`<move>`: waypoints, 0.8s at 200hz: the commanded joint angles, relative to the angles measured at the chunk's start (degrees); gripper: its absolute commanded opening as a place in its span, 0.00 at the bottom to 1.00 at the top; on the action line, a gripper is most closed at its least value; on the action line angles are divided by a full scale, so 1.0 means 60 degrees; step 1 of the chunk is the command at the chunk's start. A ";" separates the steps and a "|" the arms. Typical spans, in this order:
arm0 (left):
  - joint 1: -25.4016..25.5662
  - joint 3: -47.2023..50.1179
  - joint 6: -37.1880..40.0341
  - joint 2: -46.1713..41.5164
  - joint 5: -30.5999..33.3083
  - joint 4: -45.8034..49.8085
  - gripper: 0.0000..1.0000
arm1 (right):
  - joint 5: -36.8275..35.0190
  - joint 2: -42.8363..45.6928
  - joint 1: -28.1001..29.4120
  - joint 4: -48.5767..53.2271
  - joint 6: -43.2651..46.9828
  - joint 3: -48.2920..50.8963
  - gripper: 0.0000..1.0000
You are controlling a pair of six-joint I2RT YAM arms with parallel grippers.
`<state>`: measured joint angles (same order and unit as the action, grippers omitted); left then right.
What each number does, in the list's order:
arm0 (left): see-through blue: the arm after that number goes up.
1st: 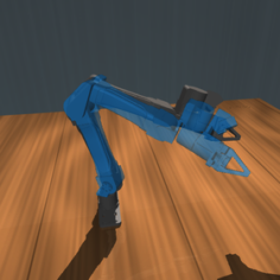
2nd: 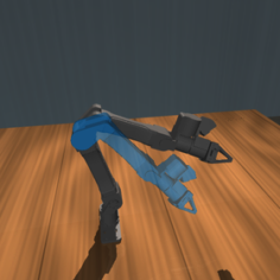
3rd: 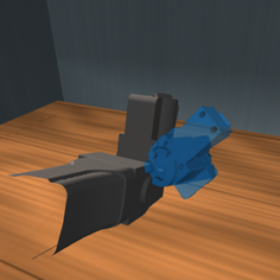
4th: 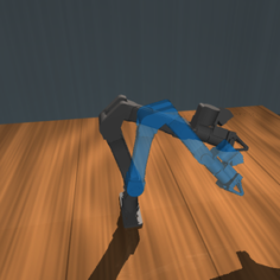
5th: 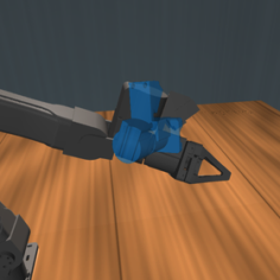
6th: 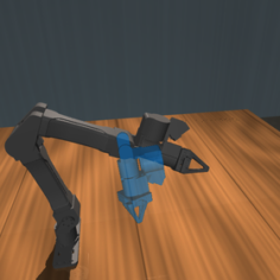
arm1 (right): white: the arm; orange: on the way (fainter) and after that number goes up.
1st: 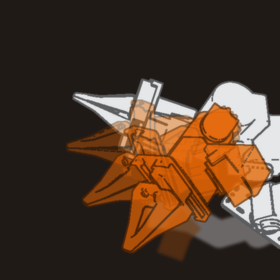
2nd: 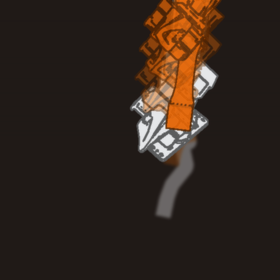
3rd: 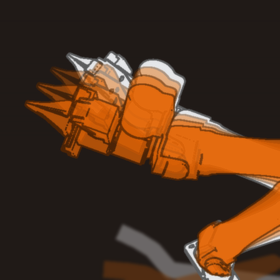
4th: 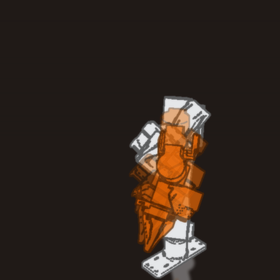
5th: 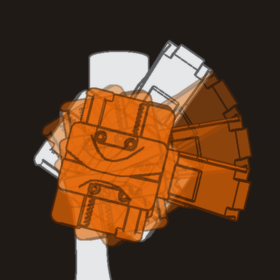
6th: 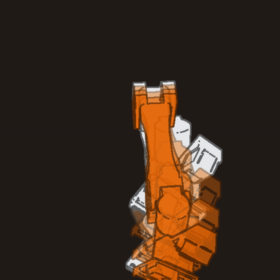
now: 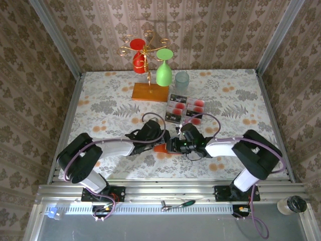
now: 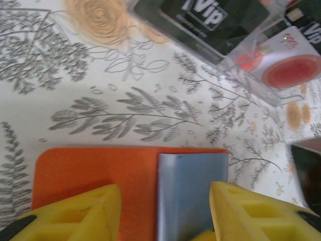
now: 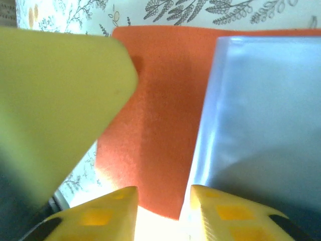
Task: Put the credit cards into the card holder
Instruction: Open the card holder at the center of the table.
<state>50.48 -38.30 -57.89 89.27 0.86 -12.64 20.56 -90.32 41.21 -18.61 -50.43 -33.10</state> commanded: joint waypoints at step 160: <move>0.0456 -0.0440 0.0776 -0.0303 0.0726 0.0774 0.50 | 0.1568 0.2020 -0.2076 0.3416 0.1783 -0.1249 0.20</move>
<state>52.31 -38.11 -56.66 89.12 3.03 -12.08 22.48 -73.56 28.34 4.38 -39.40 -39.00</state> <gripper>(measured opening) 0.503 0.278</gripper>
